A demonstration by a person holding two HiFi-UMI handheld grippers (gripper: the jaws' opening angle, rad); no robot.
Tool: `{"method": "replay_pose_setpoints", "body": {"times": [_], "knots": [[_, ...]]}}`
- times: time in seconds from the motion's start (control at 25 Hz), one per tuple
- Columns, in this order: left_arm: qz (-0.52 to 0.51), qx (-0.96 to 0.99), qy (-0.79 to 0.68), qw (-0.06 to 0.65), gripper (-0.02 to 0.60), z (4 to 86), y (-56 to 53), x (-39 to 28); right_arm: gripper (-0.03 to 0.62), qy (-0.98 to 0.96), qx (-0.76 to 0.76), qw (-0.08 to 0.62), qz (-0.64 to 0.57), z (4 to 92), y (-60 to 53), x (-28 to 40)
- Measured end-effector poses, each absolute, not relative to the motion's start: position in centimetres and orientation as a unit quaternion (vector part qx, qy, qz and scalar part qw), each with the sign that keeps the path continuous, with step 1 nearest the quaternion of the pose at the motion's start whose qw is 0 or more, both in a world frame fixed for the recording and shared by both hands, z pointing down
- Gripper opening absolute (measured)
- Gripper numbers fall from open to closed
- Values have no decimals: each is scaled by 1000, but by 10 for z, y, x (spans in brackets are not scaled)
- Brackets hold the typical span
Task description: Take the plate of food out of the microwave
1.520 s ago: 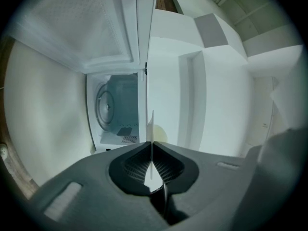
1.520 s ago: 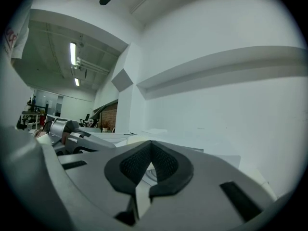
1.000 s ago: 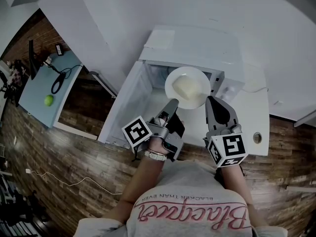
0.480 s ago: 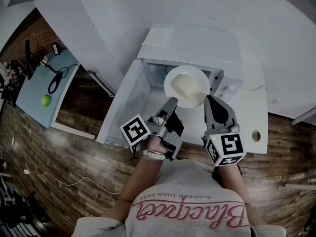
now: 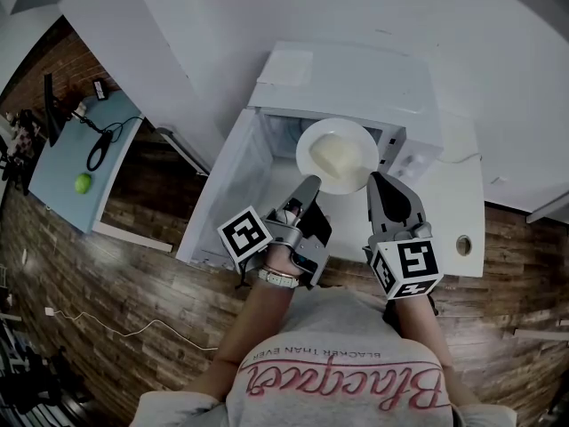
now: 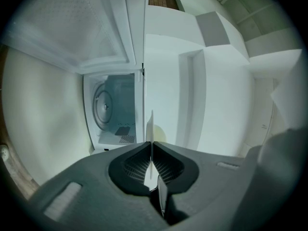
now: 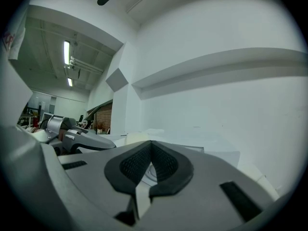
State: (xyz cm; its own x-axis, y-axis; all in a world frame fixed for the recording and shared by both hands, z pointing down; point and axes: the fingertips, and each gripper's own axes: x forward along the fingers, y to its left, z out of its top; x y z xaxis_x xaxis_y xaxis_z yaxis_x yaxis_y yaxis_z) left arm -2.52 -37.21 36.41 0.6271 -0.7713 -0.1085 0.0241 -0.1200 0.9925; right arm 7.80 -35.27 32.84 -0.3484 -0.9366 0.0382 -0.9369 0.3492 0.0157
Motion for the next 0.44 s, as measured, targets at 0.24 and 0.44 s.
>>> {"method": "replay_pose_setpoints", "body": {"times": [0.24,0.44], "knots": [[-332,671,-274,604,15,363,-374,-24,11,-820,572,23,5,329,-355,79],[-329,673,-271,605,15,364,-377,-22,11,-820,572,27,3,330,-358,80]]}}
